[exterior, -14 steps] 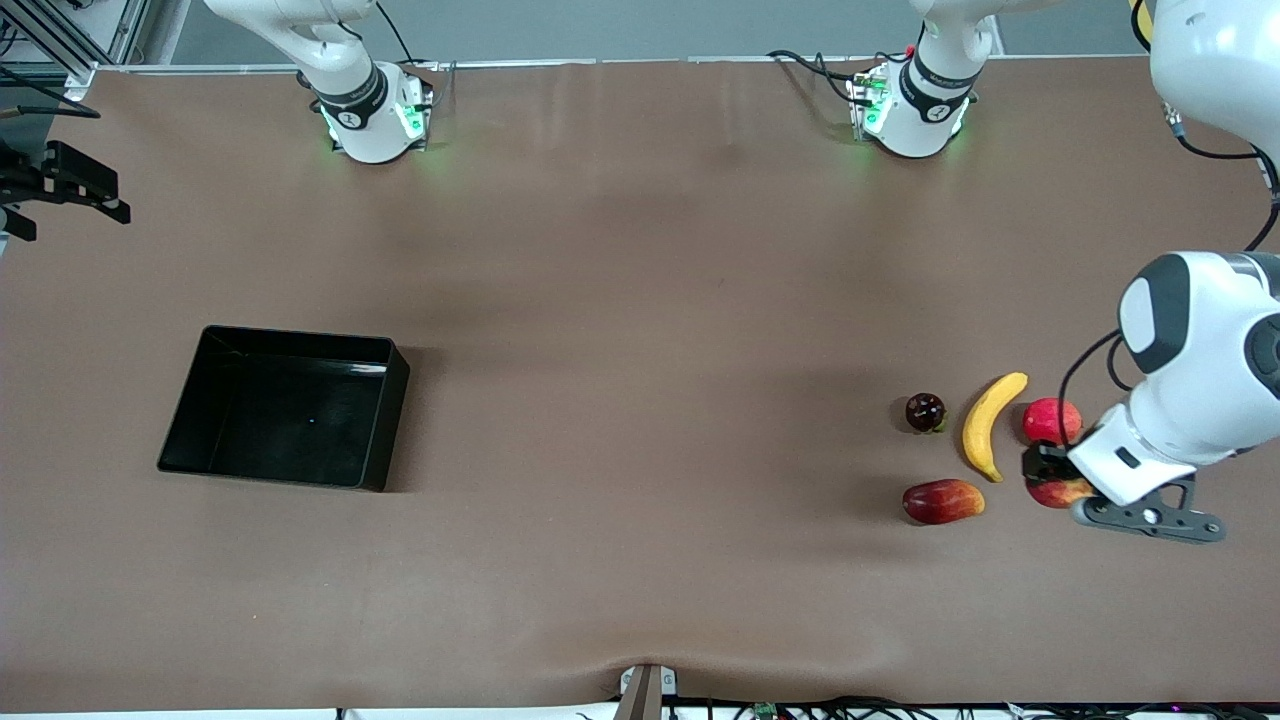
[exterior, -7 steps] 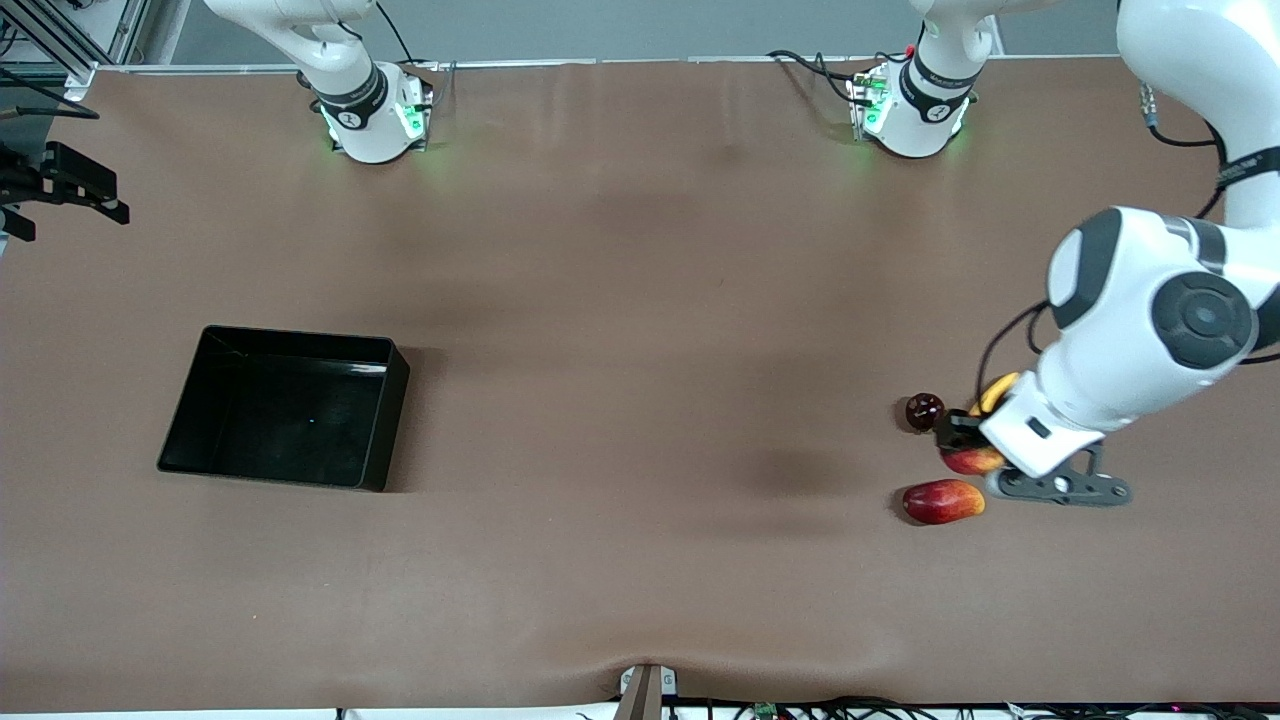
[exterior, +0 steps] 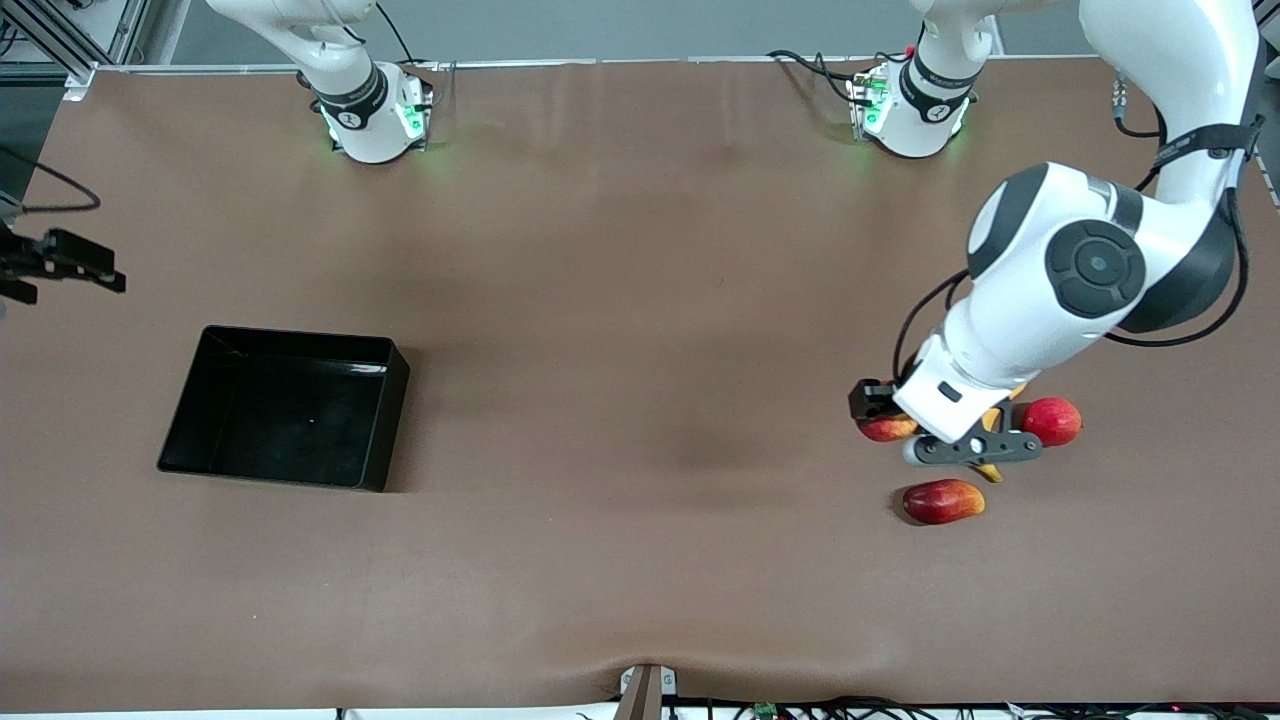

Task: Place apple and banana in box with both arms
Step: 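Lift the apple with the left gripper while the right gripper reaches the tray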

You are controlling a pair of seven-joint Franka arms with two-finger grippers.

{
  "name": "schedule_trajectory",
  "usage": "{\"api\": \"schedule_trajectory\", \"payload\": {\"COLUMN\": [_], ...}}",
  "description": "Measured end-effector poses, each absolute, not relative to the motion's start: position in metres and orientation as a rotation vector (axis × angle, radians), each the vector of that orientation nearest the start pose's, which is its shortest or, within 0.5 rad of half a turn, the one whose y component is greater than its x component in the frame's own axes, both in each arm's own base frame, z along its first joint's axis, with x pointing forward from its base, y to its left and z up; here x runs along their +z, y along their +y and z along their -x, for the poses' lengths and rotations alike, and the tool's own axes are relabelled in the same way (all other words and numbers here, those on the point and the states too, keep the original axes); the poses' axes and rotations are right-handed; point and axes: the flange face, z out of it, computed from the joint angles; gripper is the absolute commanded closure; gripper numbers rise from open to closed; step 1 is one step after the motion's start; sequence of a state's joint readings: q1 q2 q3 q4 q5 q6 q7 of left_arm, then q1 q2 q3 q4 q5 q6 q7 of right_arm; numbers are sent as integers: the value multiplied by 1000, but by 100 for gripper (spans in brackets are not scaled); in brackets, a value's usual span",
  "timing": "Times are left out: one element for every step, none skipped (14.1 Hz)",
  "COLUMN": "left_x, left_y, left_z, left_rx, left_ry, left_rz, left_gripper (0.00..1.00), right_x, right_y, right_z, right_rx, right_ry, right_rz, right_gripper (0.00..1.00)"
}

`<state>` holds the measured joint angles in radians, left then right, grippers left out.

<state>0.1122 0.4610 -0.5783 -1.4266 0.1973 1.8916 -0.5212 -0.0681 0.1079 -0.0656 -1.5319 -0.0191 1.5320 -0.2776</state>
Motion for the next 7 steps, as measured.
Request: {"api": "schedule_trajectory", "payload": {"left_x": [473,476,479,481,481,480,478], "left_y": [-237,-239,-240,-240,-240,-241,-242], "left_z": [-644,-642,-641,-641,-640,-640,-639], "left_rx": [-66,-68,-73,-76,-76,-73,-68], "left_ry": [-109,-119,-121,-121,-120,-118,-113], "left_rz": [3226,3226,3226,3225,3224,3224,3223], "left_gripper": [100,100,100,100,100,100,100], "right_x": [569,558,544,527,509,492,474], "right_y": [-78,-81,-88,-100,-110,-117,-123], "right_z": [-580,-585,-590,-596,-603,-609,-612], "right_rx": [192,209,231,254,264,261,252], "right_ry": [-242,-242,-227,-214,-211,-220,-225], "right_rz": [3129,3127,3124,3119,3117,3117,3119], "right_gripper": [0,0,0,0,0,0,0]}}
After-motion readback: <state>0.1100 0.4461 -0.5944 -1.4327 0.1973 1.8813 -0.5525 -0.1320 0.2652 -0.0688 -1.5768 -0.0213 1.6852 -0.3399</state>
